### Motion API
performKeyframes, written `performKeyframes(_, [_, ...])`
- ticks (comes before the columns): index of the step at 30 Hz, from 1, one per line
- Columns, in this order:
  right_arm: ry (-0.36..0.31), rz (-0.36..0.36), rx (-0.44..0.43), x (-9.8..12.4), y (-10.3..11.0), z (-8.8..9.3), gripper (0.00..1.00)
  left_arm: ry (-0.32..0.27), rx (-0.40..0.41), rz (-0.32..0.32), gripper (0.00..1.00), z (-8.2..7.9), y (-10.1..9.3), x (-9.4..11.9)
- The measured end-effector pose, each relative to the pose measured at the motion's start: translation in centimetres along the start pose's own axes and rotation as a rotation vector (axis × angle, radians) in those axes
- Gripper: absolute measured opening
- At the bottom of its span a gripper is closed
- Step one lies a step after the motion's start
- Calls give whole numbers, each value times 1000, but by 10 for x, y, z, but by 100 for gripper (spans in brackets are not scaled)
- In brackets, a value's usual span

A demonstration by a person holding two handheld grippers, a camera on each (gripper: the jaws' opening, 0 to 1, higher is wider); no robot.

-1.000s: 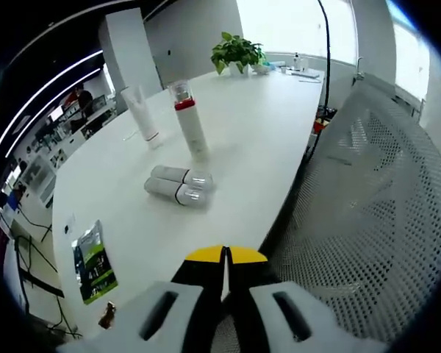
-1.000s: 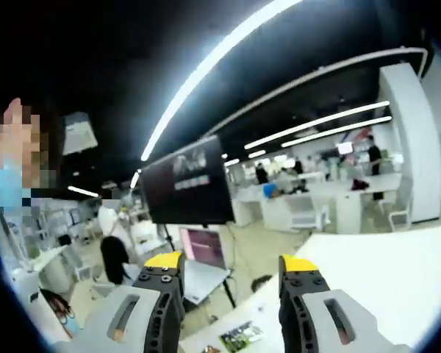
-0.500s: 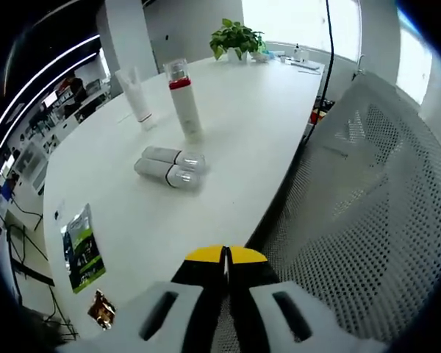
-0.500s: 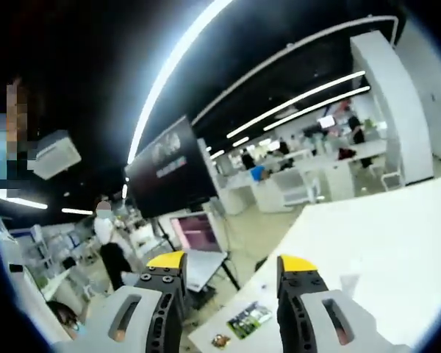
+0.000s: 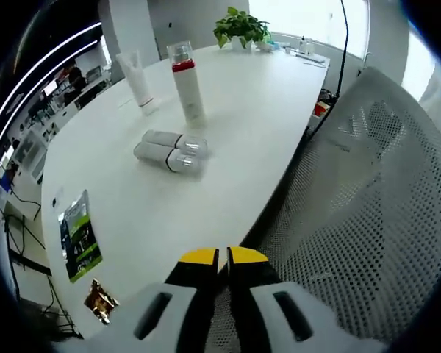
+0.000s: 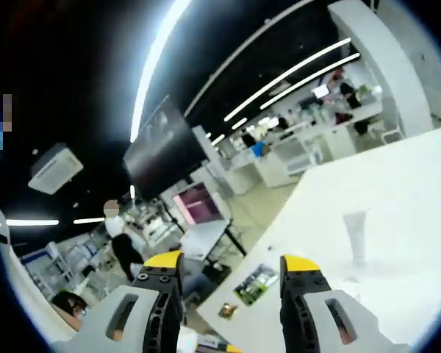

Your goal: Arrange the skincare products in the storage area until every visible bottle or jar stands upright without overlapping.

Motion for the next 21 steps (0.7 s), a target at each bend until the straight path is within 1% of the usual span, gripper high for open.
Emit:
performKeyframes(1, [25, -6, -2, 0, -1, 8, 53, 4, -2, 0, 2, 0, 0, 0])
performKeyframes(3, [41, -14, -4, -1, -2, 22, 53, 20, -13, 10, 2, 2, -3, -2])
performKeyframes(4, [65, -24, -5, -1, -2, 31, 54, 25, -17, 10, 1, 3, -2, -2])
performKeyframes(5, [80, -28, -4, 0, -3, 36, 54, 28, -13, 6, 2, 4, -2, -1])
performKeyframes(6, [110, -26, 8, 2, -6, 42, 55, 24, -13, -11, 3, 2, 1, -1])
performKeyframes(7, [124, -25, 21, 2, -9, 44, 57, 15, -22, -26, 4, 0, 4, 0])
performKeyframes(8, [143, -29, 52, 4, -13, 46, 59, 6, -33, -47, 6, -2, 8, 0])
performKeyframes(10, [161, -22, 101, 7, -21, 44, 62, -13, -8, -86, 12, -6, 15, 1])
performKeyframes(11, [163, -12, 109, 9, -26, 43, 63, -14, 0, -86, 16, -6, 16, 1])
performKeyframes(13, [166, 4, 113, 11, -35, 41, 63, -8, -18, -85, 22, -5, 15, 0])
performKeyframes(15, [160, 26, 114, 14, -47, 38, 63, -8, -32, -78, 24, -5, 14, -1])
performKeyframes(18, [165, 51, 128, 18, -60, 35, 63, -27, -37, -85, 25, -9, 15, 0])
performKeyframes(21, [184, 87, 201, 21, -79, 33, 64, -31, -36, -85, 24, -9, 17, 0])
Point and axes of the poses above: the point that each gripper's makers call its tool centre point, and the gripper's own axes: x roughly backward along the fingers, y roughly to its left, z roughly out of its underside, the point moved 2 cm from there along x, roughly backward along the fingers, and after that the axes turned 11 degrees about -y, right-handed, at the moved point
